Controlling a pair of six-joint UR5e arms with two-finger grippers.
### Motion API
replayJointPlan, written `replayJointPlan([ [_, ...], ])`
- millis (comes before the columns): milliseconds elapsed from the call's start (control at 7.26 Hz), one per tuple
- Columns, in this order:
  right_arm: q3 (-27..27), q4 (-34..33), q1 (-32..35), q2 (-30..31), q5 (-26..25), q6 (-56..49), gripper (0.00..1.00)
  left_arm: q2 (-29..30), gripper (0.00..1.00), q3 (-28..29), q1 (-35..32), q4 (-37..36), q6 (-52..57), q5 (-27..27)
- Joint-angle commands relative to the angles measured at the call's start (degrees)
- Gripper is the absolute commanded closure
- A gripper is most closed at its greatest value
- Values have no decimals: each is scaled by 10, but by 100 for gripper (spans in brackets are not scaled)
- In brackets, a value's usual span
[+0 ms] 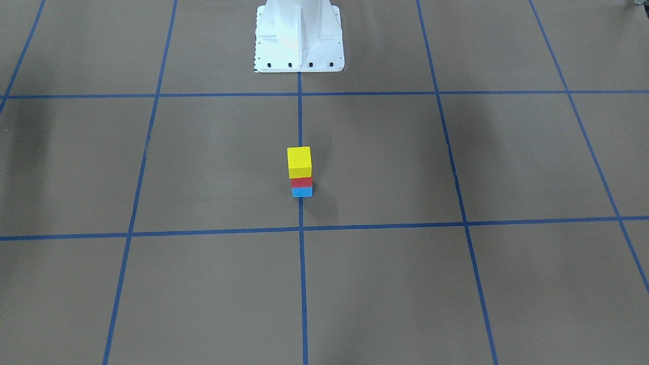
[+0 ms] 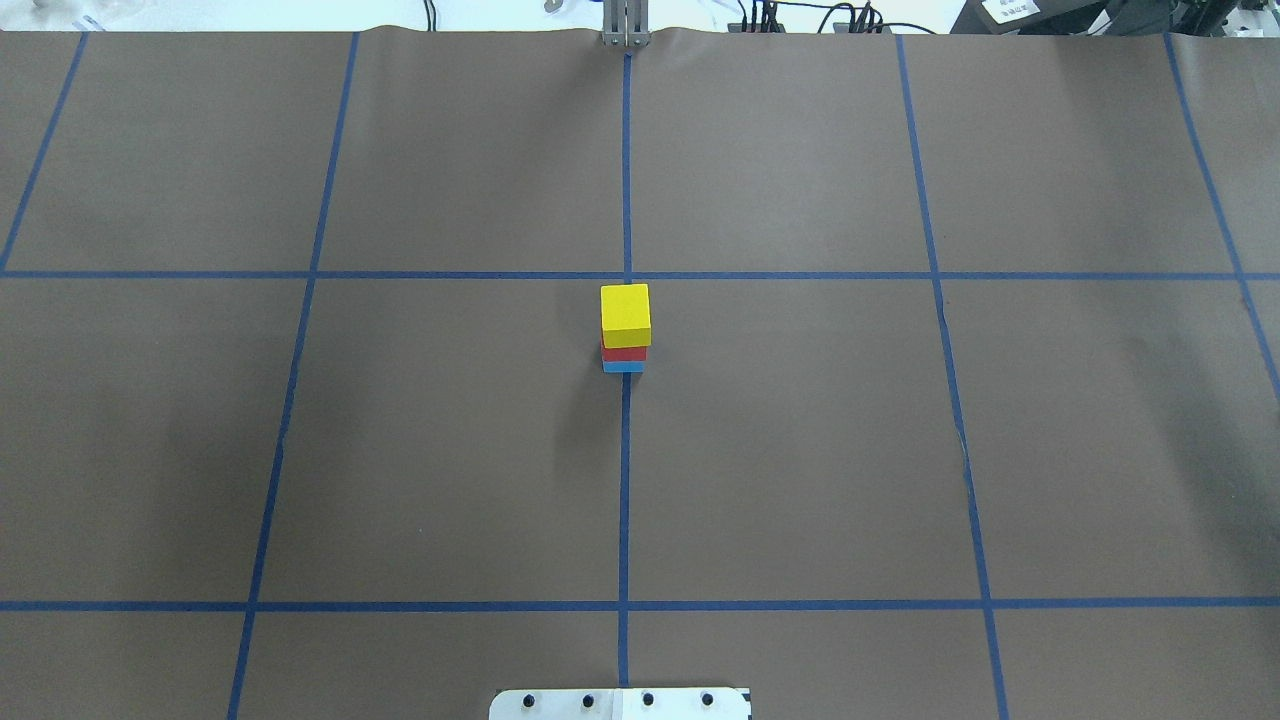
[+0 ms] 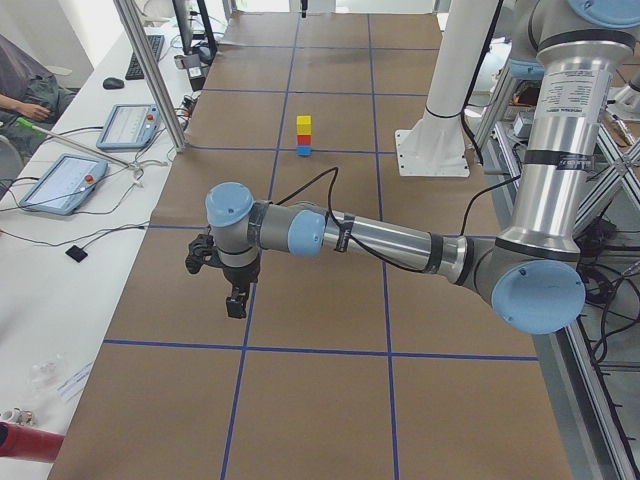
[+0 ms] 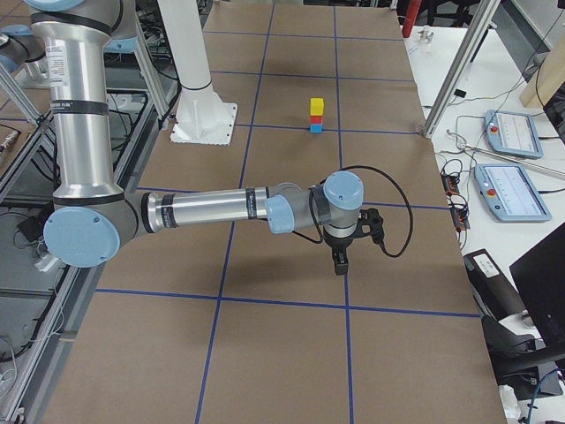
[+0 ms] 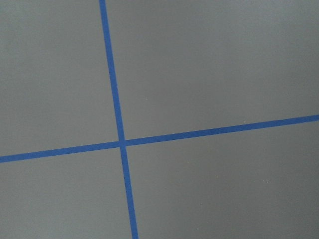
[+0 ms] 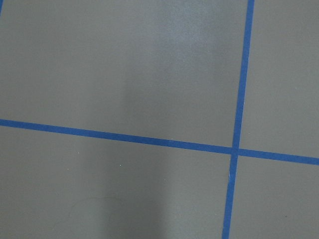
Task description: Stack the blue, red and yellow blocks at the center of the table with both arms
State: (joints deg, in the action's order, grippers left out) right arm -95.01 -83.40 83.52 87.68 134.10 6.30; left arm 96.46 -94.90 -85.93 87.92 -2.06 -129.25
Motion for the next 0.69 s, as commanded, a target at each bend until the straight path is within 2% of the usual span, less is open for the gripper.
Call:
replayJointPlan([
  [0,-2,-5,2,-3,-3,-6,0,-6,1,2,1,2,-2,6],
  [275,-4,-5,2,-5,-10,-3,0,-48,1,-11,0,17,-2,-57],
  [551,-27,-6,3,7,-17,-6,0,-89,1,-28,0,110,-16,-60],
])
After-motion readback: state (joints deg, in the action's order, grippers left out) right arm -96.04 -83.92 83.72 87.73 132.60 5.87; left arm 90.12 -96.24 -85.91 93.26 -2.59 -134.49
